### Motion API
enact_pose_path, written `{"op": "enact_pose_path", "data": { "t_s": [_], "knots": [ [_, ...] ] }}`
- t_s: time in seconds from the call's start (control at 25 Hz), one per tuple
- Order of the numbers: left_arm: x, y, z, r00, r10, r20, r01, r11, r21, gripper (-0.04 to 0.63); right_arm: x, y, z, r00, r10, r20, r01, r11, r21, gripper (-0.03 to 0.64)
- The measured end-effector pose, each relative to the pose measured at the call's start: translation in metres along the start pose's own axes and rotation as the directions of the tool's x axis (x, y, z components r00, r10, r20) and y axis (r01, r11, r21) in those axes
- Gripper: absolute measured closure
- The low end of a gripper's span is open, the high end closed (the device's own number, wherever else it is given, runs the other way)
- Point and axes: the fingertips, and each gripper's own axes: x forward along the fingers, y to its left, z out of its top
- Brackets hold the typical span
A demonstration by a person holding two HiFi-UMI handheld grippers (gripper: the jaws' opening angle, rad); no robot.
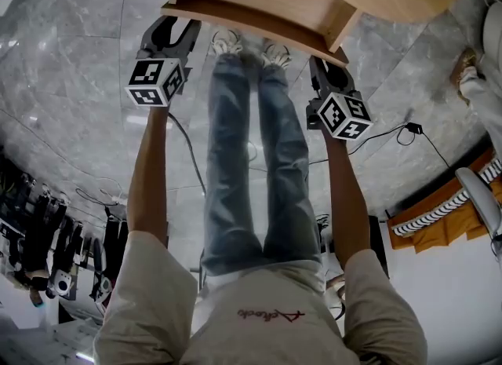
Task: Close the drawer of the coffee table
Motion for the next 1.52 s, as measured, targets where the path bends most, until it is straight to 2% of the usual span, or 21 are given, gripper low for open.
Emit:
{"op": "enact_pose_path", "data": {
  "t_s": [0.28,0.56,1.12,1.52],
  "knots": [
    [-0.003,-0.001,0.006,1.0,-0.007,0.001,0.007,1.0,-0.023,0.405,-0.002,0.0,0.004,1.0,-0.019,0.015,0.018,0.995,0.095,0.473],
    [-0.011,-0.004,0.02,1.0,-0.014,0.021,0.015,0.999,-0.031,0.405,-0.012,0.004,0.013,1.0,-0.022,0.017,0.02,0.997,0.076,0.488],
    [-0.006,-0.004,0.026,1.0,-0.013,-0.013,0.013,0.999,-0.035,0.403,-0.01,0.003,0.021,0.999,-0.037,-0.005,0.037,0.993,0.111,0.489],
    [0.03,0.001,0.069,0.999,-0.018,0.03,0.019,1.0,-0.02,0.403,0.009,-0.014,0.07,0.996,-0.063,0.057,0.057,0.993,0.099,0.497]
  ]
}}
